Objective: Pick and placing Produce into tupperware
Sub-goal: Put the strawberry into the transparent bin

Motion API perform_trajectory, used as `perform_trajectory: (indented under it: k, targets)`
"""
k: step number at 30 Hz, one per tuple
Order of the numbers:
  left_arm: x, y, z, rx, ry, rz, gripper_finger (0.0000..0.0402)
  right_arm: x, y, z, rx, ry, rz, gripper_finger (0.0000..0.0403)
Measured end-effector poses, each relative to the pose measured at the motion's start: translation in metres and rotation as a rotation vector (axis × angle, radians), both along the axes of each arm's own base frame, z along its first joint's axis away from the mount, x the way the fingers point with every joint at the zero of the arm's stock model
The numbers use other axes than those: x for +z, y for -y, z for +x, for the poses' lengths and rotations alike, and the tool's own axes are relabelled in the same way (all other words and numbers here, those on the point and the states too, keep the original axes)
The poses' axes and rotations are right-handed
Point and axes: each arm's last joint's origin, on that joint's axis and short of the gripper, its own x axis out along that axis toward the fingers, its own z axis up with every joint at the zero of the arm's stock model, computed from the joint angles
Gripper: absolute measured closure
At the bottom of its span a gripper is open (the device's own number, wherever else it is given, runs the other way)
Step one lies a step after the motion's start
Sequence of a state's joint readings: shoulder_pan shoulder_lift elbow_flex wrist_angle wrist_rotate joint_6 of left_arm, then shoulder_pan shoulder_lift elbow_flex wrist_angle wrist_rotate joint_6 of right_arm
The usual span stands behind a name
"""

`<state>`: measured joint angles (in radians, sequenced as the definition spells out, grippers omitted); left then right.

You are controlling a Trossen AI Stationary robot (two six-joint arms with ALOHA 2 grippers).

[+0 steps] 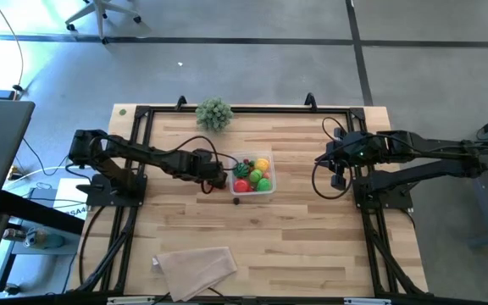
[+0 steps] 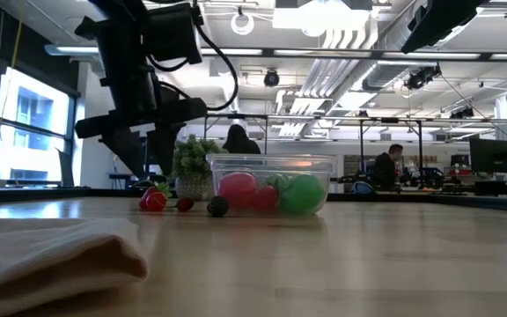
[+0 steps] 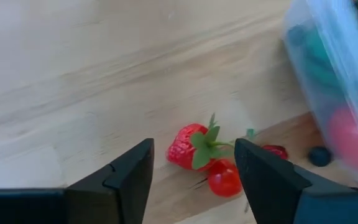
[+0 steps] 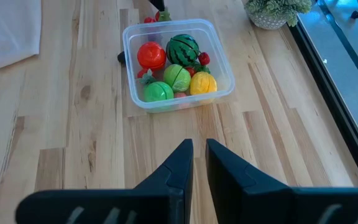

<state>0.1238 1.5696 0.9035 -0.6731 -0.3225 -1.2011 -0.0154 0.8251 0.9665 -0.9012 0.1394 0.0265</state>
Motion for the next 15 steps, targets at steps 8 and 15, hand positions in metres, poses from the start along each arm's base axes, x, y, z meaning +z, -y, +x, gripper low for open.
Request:
perform_trajectory:
  k: [8,15]
  targets:
    - [-0.007,0.000,0.004,-0.010,-0.002,-0.014,0.0174,0.000,0.000,0.000,0.000,0.000,0.000,0.0368]
    - [-0.012,0.000,0.006,-0.019,-0.016,-0.036,0.0172,0.000,0.000,0.000,0.000,0.000,0.000,0.0368]
